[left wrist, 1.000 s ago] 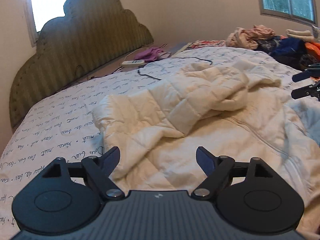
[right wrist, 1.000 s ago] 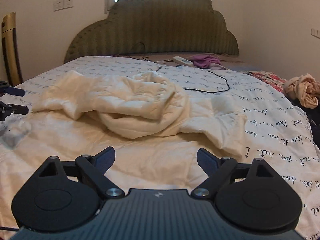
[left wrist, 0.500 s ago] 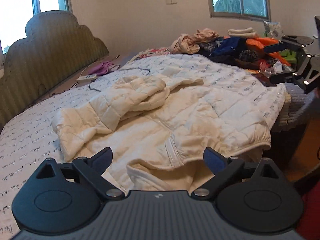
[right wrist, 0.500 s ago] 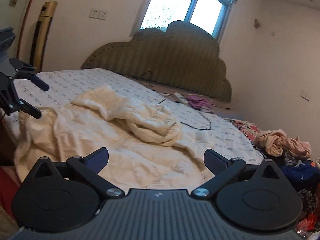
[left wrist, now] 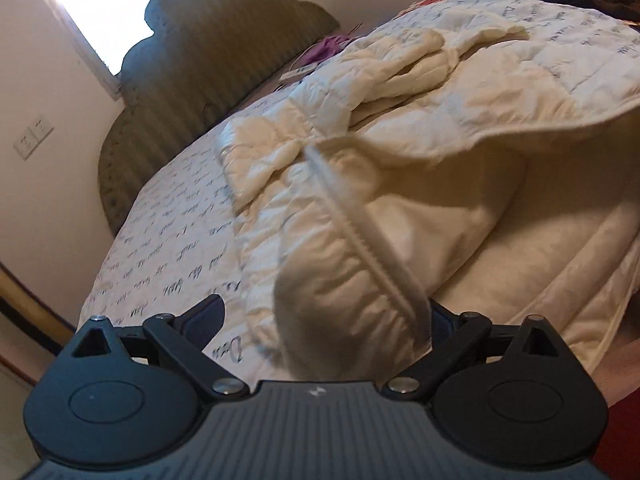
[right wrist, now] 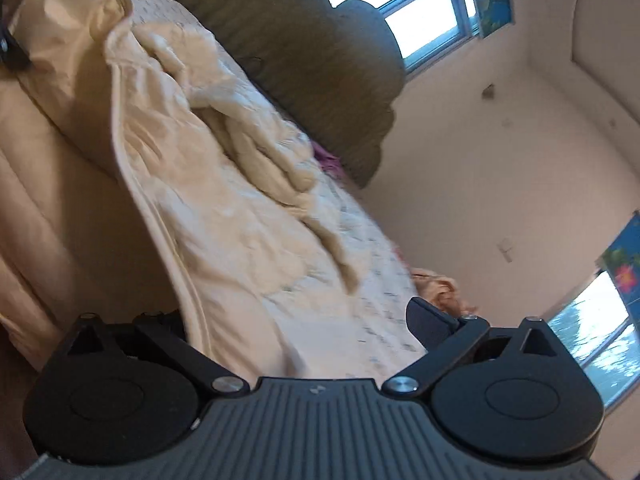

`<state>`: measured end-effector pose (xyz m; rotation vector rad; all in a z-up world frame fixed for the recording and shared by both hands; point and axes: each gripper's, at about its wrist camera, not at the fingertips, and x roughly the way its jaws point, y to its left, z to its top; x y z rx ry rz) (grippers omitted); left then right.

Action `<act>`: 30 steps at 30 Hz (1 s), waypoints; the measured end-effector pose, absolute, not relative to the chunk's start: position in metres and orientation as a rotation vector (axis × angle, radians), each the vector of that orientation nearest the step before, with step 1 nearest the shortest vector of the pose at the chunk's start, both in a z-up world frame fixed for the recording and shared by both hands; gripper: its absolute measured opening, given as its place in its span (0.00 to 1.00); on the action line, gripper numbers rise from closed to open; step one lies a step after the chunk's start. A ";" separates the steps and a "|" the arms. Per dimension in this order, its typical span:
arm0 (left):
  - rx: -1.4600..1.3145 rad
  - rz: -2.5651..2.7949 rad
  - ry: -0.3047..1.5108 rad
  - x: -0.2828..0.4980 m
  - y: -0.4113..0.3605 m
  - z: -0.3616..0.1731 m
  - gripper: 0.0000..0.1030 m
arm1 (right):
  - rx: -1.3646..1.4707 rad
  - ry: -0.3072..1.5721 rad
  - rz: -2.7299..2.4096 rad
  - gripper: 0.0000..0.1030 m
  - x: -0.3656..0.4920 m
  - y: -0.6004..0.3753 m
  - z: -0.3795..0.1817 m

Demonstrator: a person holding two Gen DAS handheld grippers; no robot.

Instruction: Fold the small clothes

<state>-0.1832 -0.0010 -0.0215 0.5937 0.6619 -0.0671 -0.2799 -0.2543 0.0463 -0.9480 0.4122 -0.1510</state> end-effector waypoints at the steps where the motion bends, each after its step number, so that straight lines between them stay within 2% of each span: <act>1: 0.602 -0.040 0.676 -0.184 0.009 -0.023 0.97 | -0.949 0.431 -0.167 1.00 -0.287 -0.268 0.059; 4: 0.622 0.000 0.724 -0.190 0.040 -0.025 0.97 | -0.851 0.570 -0.221 1.00 -0.300 -0.319 0.100; 5: 0.595 -0.044 0.765 -0.192 0.053 -0.024 0.97 | -0.820 0.680 -0.201 1.00 -0.300 -0.335 0.106; 7: 0.536 -0.147 0.826 -0.196 0.073 -0.020 0.97 | -0.855 0.841 -0.109 1.00 -0.307 -0.356 0.101; 9: 0.485 -0.230 0.836 -0.203 0.090 -0.012 0.96 | -0.907 0.969 -0.013 0.96 -0.317 -0.365 0.087; 11: 0.443 -0.318 0.794 -0.213 0.098 0.003 0.96 | -0.820 0.940 0.140 0.96 -0.326 -0.372 0.093; 15: 0.340 -0.411 0.716 -0.217 0.099 0.028 0.96 | -0.267 0.733 0.346 0.99 -0.316 -0.415 0.129; 17: 0.264 -0.461 0.698 -0.218 0.103 0.035 0.96 | -0.076 0.706 0.297 1.00 -0.300 -0.436 0.127; 20: 0.201 -0.587 0.679 -0.227 0.111 0.042 0.96 | 0.175 0.789 0.187 0.98 -0.280 -0.468 0.097; 24: 0.324 -0.583 0.605 -0.244 0.109 0.043 0.97 | 0.478 0.866 0.201 0.92 -0.278 -0.488 0.039; 25: 0.340 -0.569 0.608 -0.243 0.108 0.039 1.00 | 0.516 0.874 0.215 0.92 -0.278 -0.486 0.030; 28: 0.288 -0.547 0.702 -0.219 0.107 0.018 1.00 | 0.545 0.918 0.234 0.72 -0.278 -0.478 0.013; 30: 0.176 -0.557 0.823 -0.196 0.110 -0.007 1.00 | 0.546 0.928 0.270 0.47 -0.278 -0.473 0.013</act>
